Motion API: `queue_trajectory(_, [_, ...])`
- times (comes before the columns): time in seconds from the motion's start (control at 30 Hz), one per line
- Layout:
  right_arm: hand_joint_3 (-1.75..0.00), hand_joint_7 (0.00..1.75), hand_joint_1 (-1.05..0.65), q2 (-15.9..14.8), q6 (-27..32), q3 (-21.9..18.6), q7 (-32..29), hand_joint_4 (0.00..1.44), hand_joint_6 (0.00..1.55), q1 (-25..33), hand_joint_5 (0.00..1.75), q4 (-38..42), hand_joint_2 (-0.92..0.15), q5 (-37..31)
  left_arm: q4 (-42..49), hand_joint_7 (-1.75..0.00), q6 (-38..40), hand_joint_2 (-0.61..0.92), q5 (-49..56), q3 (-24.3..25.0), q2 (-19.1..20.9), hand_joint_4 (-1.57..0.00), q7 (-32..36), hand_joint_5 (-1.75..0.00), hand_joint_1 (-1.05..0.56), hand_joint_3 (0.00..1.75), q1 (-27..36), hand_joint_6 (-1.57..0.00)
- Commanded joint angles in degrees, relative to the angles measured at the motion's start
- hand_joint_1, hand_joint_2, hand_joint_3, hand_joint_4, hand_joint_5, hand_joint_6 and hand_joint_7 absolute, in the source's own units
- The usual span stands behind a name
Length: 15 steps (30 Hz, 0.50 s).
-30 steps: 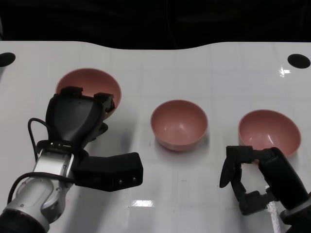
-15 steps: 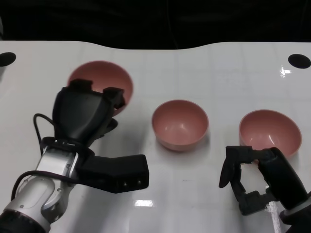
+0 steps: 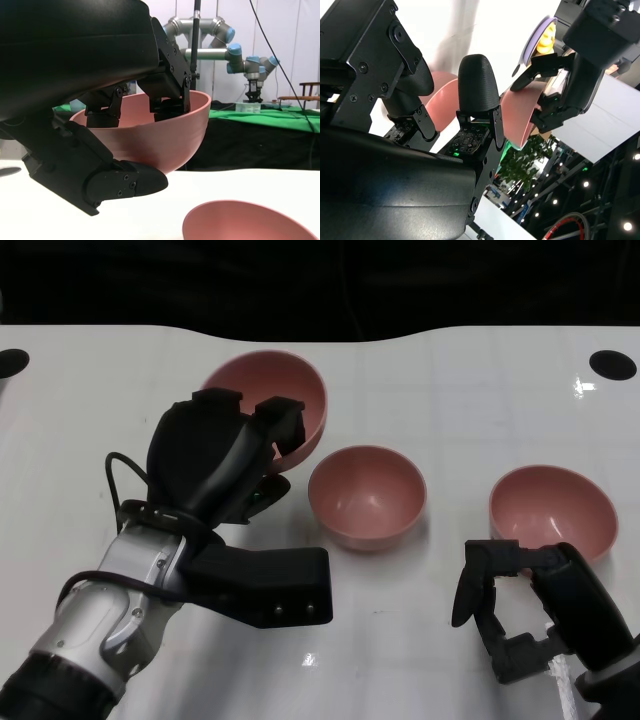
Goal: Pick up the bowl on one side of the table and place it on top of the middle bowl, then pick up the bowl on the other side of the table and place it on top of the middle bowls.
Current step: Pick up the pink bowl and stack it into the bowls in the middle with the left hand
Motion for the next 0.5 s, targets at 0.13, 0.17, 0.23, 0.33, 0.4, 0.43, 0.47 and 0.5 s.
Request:
queue_trajectory(0.13, [-1.75,1.35,0.29,-0.52,-0.20,-0.50,-0.60,1.01,0.97,0.61,1.75,-0.91,-0.06,-0.45,2.96,-1.45,-1.86,0.44,-1.30,-1.17,-3.17,-0.90,-2.69,-1.75,-0.26,1.07,-4.46,-0.81])
queue_trajectory(0.17, [-1.75,1.35,0.30,-0.55,-0.21,-0.50,-0.72,1.01,0.97,0.62,1.75,-0.96,-0.06,-0.70,3.21,-1.42,-2.03,0.46,-1.28,-1.38,-3.49,-0.89,-2.85,-1.75,-0.26,1.03,-4.71,-0.82])
queue_trajectory(0.23, [-1.75,1.34,0.30,-0.48,-0.26,-0.52,-0.78,1.01,0.97,0.66,1.74,-0.98,-0.06,-0.81,3.75,-1.55,-2.42,0.51,-1.22,-1.67,-4.04,-0.88,-3.03,-1.75,-0.27,1.00,-5.04,-0.78])
queue_trajectory(0.33, [-1.75,1.34,0.30,-0.48,-0.17,-0.55,-1.12,1.01,0.97,0.79,1.75,-1.24,-0.06,-1.29,4.77,-1.66,-3.31,0.53,-1.88,-1.91,-4.84,-0.88,-4.11,-1.75,-0.27,1.06,-5.41,-0.75])
queue_trajectory(0.4, [-1.75,1.34,0.30,-0.57,-0.27,-0.49,-1.11,1.01,0.97,0.81,1.75,-1.33,-0.06,-1.37,5.42,-1.66,-3.98,0.52,-2.95,-2.06,-5.41,-0.89,-5.53,-1.75,-0.26,1.10,-5.69,-0.75])
queue_trajectory(0.43, [-1.75,1.34,0.30,-0.60,-0.32,-0.46,-1.05,1.00,0.98,0.81,1.75,-1.36,-0.06,-1.35,5.70,-1.65,-4.40,0.49,-3.45,-2.09,-5.59,-0.90,-6.06,-1.75,-0.25,1.16,-5.80,-0.77])
queue_trajectory(0.47, [-1.75,1.34,0.30,-0.70,-0.32,-0.43,-1.02,1.00,0.98,0.83,1.75,-1.46,-0.06,-1.50,6.10,-1.65,-4.86,0.48,-3.72,-2.29,-5.74,-0.91,-6.70,-1.75,-0.24,1.18,-5.99,-0.78])
queue_trajectory(0.5, [-1.75,1.34,0.30,-0.75,-0.41,-0.44,-1.08,1.00,0.98,0.82,1.75,-1.48,-0.06,-1.70,6.49,-1.63,-5.22,0.46,-3.87,-2.46,-5.86,-0.90,-7.12,-1.75,-0.24,1.20,-6.13,-0.79])
